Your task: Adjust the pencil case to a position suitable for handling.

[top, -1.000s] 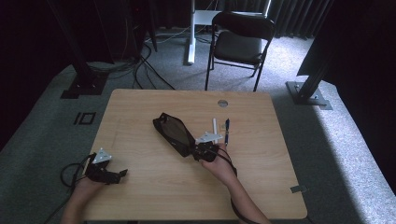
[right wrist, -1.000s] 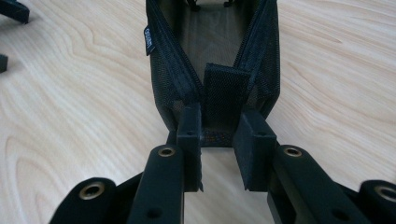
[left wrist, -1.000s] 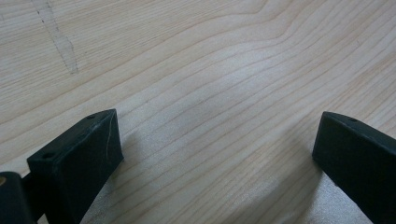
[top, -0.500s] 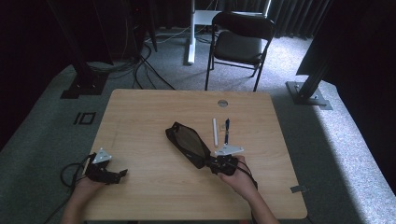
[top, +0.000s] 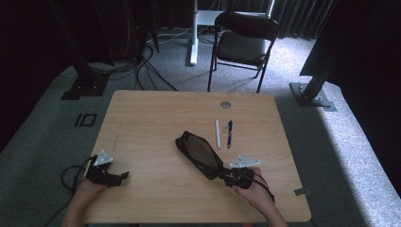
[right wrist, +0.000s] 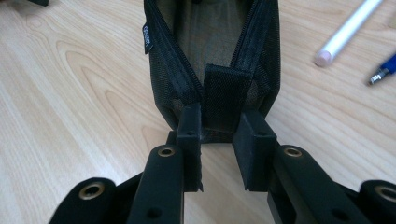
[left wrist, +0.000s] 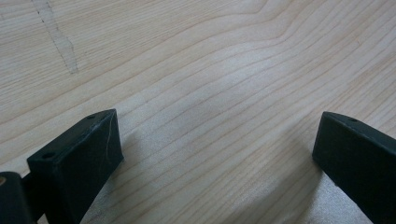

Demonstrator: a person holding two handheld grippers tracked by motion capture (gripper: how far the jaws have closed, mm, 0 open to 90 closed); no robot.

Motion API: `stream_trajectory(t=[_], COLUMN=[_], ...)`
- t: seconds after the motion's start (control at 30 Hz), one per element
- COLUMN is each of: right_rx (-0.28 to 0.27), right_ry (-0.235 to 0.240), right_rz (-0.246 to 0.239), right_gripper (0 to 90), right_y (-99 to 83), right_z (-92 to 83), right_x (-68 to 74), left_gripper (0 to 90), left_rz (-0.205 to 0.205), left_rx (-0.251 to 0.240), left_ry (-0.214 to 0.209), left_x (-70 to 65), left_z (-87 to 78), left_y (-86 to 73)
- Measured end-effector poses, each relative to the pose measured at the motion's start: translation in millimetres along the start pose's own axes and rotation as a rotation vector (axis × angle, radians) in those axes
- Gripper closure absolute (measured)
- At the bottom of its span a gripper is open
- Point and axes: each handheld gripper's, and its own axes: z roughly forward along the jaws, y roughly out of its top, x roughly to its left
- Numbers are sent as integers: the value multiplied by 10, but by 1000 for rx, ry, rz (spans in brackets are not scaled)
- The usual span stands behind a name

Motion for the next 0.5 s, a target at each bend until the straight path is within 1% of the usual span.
stream_trajectory(t=[0.2, 0.27, 0.37, 0.47, 0.5], right_rx=[-1, -6, -5, -1, -5], right_ry=[-5, -6, -2, 18, 28], right_rz=[2, 7, 0, -12, -16], right_gripper=[727, 726, 715, 611, 600], right_y=[-99, -122, -142, -148, -146], right_z=[-112, -132, -141, -163, -184], right_x=[-19, -30, -36, -27, -24], left_gripper=[15, 16, 16, 16, 16], left_rz=[0, -1, -2, -2, -2], left_rx=[0, 1, 1, 1, 1], left_ry=[1, 2, 3, 3, 3], left_x=[0, 2, 2, 2, 2], left_z=[0, 0, 0, 0, 0], left_y=[0, 0, 0, 0, 0])
